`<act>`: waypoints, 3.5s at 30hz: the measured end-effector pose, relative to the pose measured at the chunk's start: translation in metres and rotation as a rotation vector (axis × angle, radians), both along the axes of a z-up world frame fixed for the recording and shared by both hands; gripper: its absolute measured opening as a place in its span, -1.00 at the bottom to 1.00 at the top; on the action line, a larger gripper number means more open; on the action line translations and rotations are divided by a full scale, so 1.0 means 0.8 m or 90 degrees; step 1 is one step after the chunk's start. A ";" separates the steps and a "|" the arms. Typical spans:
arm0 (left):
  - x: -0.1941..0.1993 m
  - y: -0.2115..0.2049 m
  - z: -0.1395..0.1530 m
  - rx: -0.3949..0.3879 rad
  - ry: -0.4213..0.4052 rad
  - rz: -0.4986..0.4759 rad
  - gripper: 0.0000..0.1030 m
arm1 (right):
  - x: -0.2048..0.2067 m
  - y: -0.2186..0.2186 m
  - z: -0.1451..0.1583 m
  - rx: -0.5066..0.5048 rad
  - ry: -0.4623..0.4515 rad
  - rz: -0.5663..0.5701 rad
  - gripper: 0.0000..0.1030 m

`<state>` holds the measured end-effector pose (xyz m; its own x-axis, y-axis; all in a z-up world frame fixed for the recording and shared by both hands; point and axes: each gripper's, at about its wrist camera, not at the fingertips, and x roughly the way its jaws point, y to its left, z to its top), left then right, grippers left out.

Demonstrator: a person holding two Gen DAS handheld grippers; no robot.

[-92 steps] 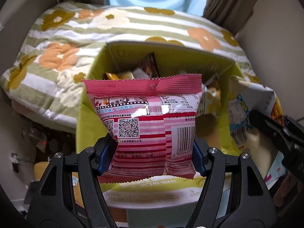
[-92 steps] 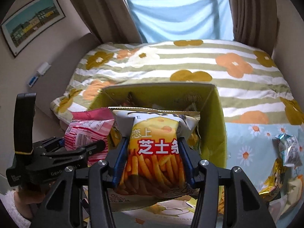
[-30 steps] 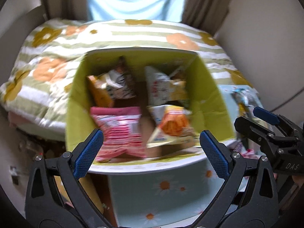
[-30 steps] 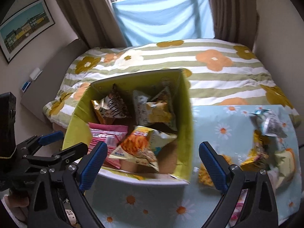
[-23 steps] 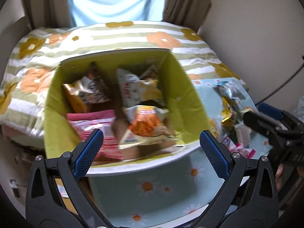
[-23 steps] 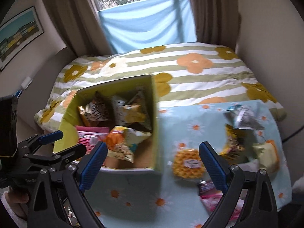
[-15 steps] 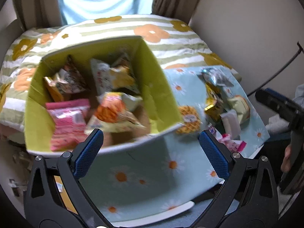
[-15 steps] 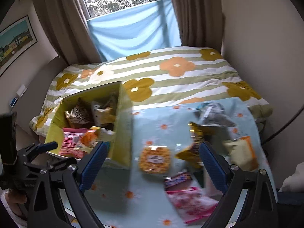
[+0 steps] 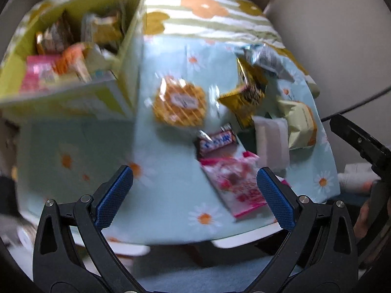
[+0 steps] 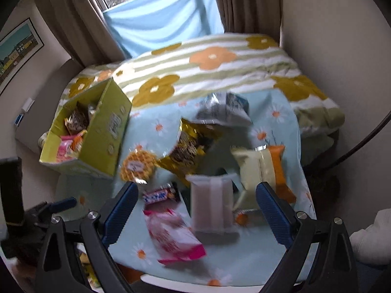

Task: Organize snacks
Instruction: 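Move both tools back from the box toward the remaining snacks, then grasp the pink strawberry bag with the left tool while the right tool grasps the white square pack, then carry both packs over the yellow box and open both tools to drop them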

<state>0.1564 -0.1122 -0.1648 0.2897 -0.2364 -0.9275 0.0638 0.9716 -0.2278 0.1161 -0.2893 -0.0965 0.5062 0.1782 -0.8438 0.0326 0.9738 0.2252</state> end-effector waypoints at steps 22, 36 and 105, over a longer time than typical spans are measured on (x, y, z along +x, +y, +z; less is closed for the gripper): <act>-0.024 -0.064 -0.111 -0.094 0.081 0.169 0.82 | -0.003 -0.032 -0.092 0.082 0.077 0.033 0.86; -0.018 -0.080 -0.123 -0.061 0.083 0.118 0.04 | -0.001 -0.017 -0.120 0.089 0.114 0.033 0.86; 0.051 0.140 0.114 -0.047 -0.194 0.181 -0.28 | 0.062 0.149 0.058 0.041 -0.098 0.176 0.12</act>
<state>0.1976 -0.0004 -0.0738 0.6117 -0.1706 -0.7725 -0.1294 0.9418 -0.3104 0.1658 -0.1698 -0.0499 0.5517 0.3775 -0.7437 -0.2699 0.9245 0.2691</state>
